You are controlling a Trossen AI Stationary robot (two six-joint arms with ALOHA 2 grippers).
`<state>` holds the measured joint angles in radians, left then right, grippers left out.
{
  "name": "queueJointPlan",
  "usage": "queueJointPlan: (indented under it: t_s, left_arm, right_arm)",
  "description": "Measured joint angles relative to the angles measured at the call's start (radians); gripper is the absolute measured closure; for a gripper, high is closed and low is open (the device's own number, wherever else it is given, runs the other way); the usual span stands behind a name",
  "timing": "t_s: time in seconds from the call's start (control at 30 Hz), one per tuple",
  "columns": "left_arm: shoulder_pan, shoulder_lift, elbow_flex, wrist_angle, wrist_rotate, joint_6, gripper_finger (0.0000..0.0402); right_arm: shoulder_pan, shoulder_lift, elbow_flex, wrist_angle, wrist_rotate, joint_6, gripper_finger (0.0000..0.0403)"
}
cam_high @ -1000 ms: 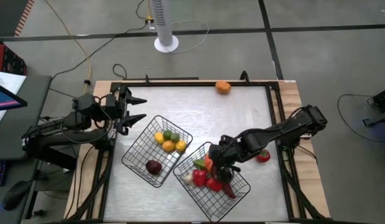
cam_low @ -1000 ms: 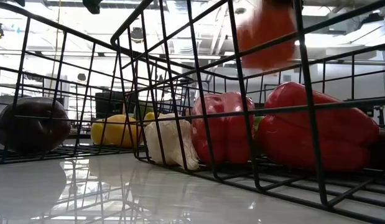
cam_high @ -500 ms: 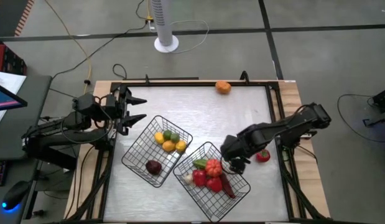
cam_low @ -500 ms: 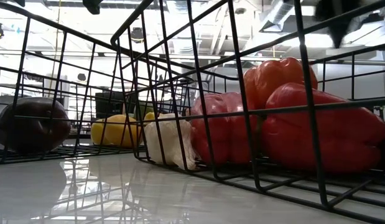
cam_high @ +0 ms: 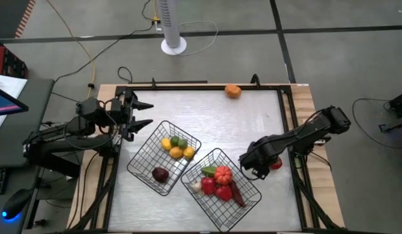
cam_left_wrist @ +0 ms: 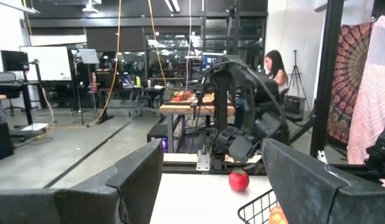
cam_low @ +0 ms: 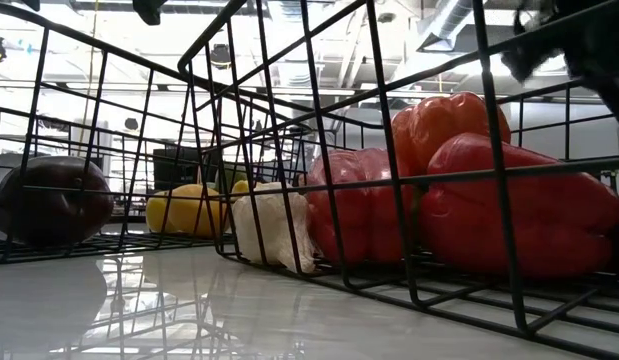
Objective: Sort produce into baskets
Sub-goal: Put the red tomato into the left wire basket
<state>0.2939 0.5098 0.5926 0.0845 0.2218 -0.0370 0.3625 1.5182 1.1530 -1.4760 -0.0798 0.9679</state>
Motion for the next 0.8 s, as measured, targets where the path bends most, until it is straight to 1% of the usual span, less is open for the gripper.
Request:
queueJointPlan:
  t_s: [0.17,0.27,0.43,0.57,0.8]
  left_arm:
    - [0.0,0.0,0.0,0.0,0.0,0.014,0.014]
    - [0.0,0.0,0.0,-0.001,0.0,0.014,0.014]
    - [0.0,0.0,0.0,-0.002,0.0,0.014,0.014]
    - [0.0,0.0,0.0,-0.004,0.0,0.014,0.014]
    - [0.0,0.0,0.0,-0.004,0.0,0.014,0.014]
  right_arm:
    - [-0.043,-0.034,-0.119,0.083,-0.045,-0.008,0.0034]
    - [-0.068,-0.041,-0.174,0.099,-0.095,-0.01,0.0033]
    - [-0.092,-0.041,-0.251,0.111,-0.144,-0.023,0.0033]
    - [-0.113,-0.041,-0.305,0.163,-0.158,-0.023,0.0033]
    - [-0.163,-0.041,-0.399,0.31,-0.171,-0.041,0.0035]
